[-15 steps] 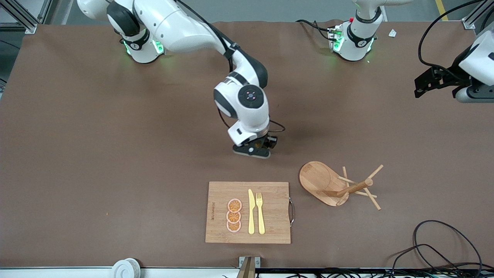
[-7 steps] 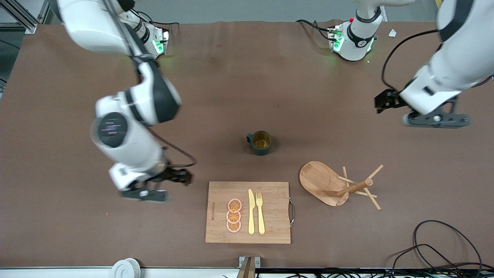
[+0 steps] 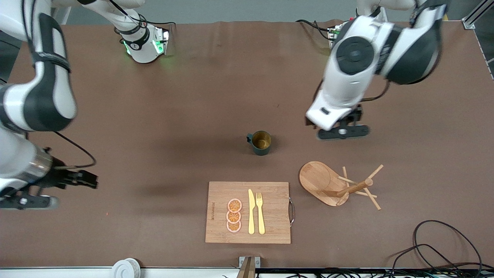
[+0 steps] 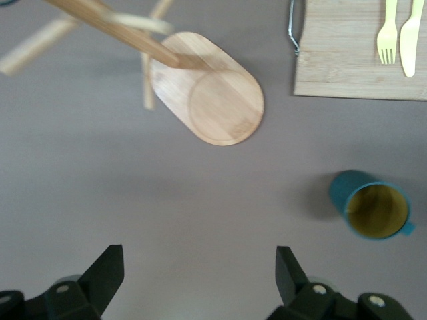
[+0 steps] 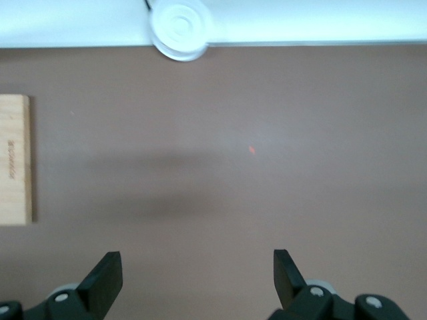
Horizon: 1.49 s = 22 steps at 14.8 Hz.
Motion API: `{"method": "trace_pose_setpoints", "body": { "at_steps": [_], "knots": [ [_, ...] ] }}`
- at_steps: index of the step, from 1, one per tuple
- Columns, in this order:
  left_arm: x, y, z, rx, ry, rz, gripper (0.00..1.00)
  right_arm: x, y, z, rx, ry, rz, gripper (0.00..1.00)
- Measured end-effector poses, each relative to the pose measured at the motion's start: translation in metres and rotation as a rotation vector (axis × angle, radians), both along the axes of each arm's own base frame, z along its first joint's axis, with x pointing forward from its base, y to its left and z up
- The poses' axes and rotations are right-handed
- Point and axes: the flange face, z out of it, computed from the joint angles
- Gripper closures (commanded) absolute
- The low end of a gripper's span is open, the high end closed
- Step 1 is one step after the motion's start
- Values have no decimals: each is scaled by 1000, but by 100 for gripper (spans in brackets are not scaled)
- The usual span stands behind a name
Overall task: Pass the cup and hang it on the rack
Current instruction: 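Set the mug down with the right gripper while the left gripper approaches, then lower the left gripper onto the mug handle and grasp it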
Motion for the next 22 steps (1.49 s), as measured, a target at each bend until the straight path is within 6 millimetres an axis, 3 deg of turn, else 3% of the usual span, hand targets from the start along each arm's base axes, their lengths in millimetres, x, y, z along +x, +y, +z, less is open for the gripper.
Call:
{"method": "trace_pose_setpoints", "body": {
  "at_steps": [4, 9, 12, 15, 18, 22],
  "knots": [
    [-26, -82, -66, 26, -71, 46, 0, -57, -9, 64, -5, -10, 2, 0],
    [-67, -164, -140, 53, -194, 165, 0, -121, -19, 91, -10, 2, -16, 0],
    [-93, -202, -176, 85, -278, 242, 11, -138, -27, 108, -11, 12, -33, 0],
    [-112, -223, -211, 103, -385, 332, 14, -141, -43, 125, -12, -17, -62, 0],
    [-123, -231, -241, 118, -457, 382, 14, -142, -48, 126, -12, -17, -69, 0],
    [-134, -236, -270, 143, -504, 375, 27, -142, -45, 126, -12, -17, -64, 0]
  ]
}}
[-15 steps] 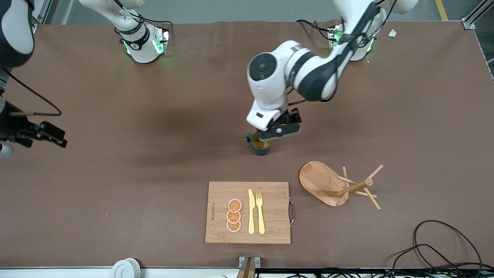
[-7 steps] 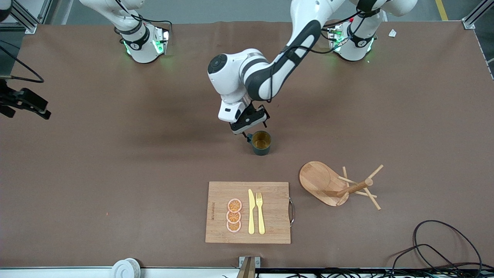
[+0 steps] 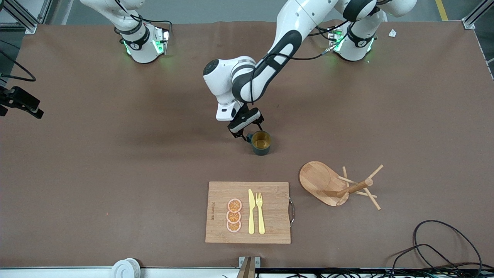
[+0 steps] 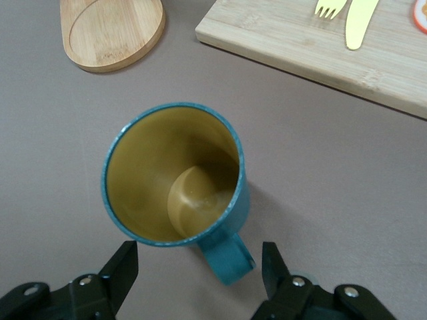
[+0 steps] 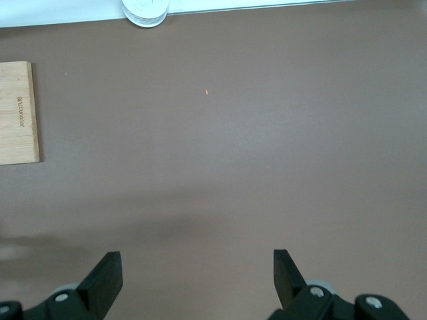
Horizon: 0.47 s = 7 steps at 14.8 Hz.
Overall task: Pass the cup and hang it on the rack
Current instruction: 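Lower the left gripper onto the mug handle and grasp it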
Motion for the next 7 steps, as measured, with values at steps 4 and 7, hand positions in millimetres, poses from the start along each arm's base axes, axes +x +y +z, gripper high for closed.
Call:
{"method": "trace_pose_setpoints", "body": {
  "at_steps": [4, 7],
  "knots": [
    [-5, -2, -11, 10, -9, -3, 44, 0, 1, 0, 0, 0, 2, 0],
    [-5, -2, -11, 10, -10, -2, 54, 0, 1, 0, 0, 0, 2, 0]
  ]
}}
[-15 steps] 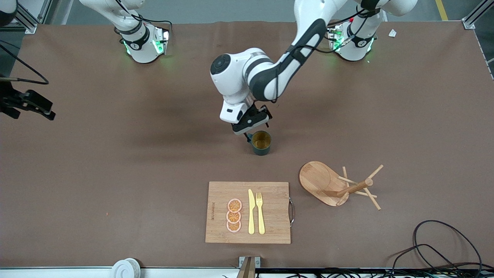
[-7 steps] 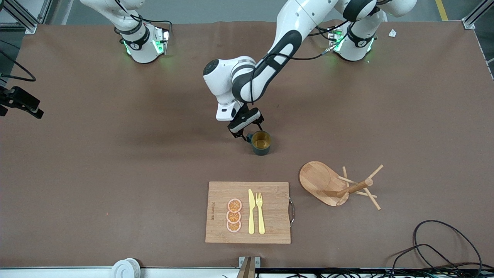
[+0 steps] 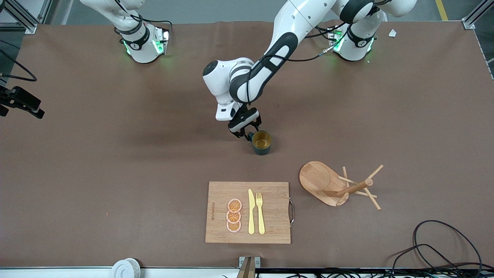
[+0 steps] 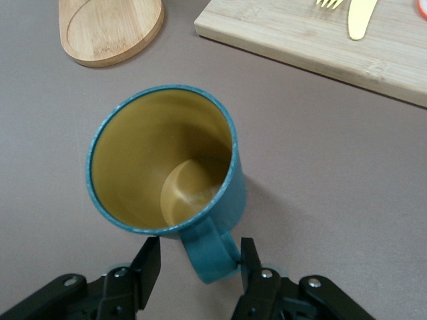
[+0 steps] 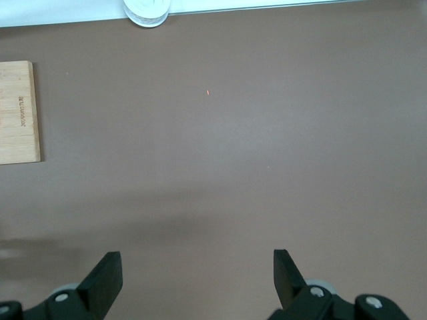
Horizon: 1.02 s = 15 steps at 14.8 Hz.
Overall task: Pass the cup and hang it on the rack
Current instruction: 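Lower the left gripper onto the mug handle and grasp it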
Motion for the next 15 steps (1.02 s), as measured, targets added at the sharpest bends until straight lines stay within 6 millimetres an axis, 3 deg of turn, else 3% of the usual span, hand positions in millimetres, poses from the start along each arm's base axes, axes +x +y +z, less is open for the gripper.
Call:
{"method": "trace_pose_setpoints", "body": {
  "at_steps": [5, 7, 11, 15],
  "knots": [
    [3, 2, 0, 2, -4, 4, 58, 0, 0, 0, 0, 0, 0, 0],
    [6, 4, 0, 3, -8, 9, 67, 0, 0, 0, 0, 0, 0, 0],
    [9, 4, 3, 0, -12, 12, 96, 0, 0, 0, 0, 0, 0, 0],
    [26, 8, 13, -7, -41, 28, 100, 0, -2, 5, -1, -14, -4, 0]
  ]
}}
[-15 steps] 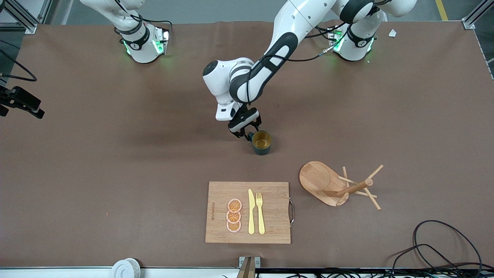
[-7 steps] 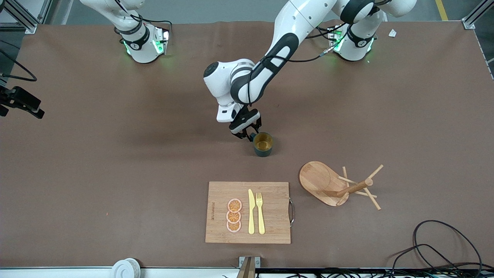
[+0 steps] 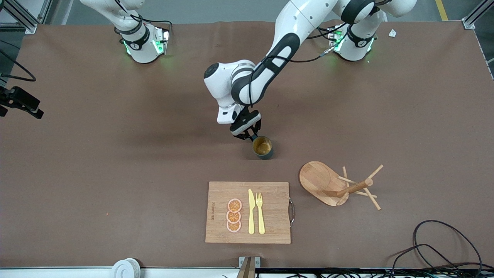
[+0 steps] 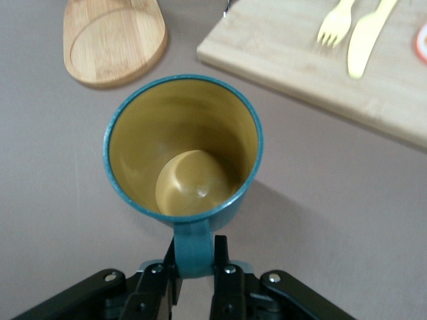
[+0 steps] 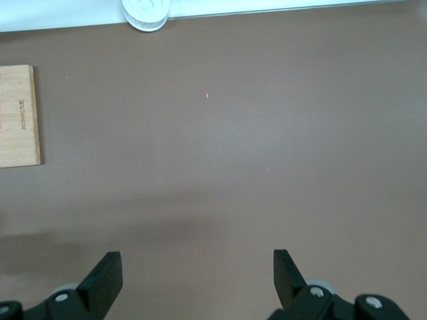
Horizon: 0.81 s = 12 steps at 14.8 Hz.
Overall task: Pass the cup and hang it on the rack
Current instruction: 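Lower the left gripper onto the mug handle and grasp it, then lift the mug by its handle and carry it to the rack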
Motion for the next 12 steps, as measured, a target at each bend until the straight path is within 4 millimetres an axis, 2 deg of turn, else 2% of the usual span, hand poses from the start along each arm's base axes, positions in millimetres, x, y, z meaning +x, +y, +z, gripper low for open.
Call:
{"method": "trace_pose_setpoints", "body": {
  "at_steps": [3, 7, 12],
  "knots": [
    [23, 2, 33, -34, -37, 12, 100, 0, -1, 7, -1, -14, -1, 0],
    [50, 18, 86, -116, -52, 81, 100, 0, -1, 8, -1, -17, -2, 0],
    [74, 45, 182, -282, 2, 160, 100, 0, -2, 13, -2, -27, -4, 0]
  ]
}}
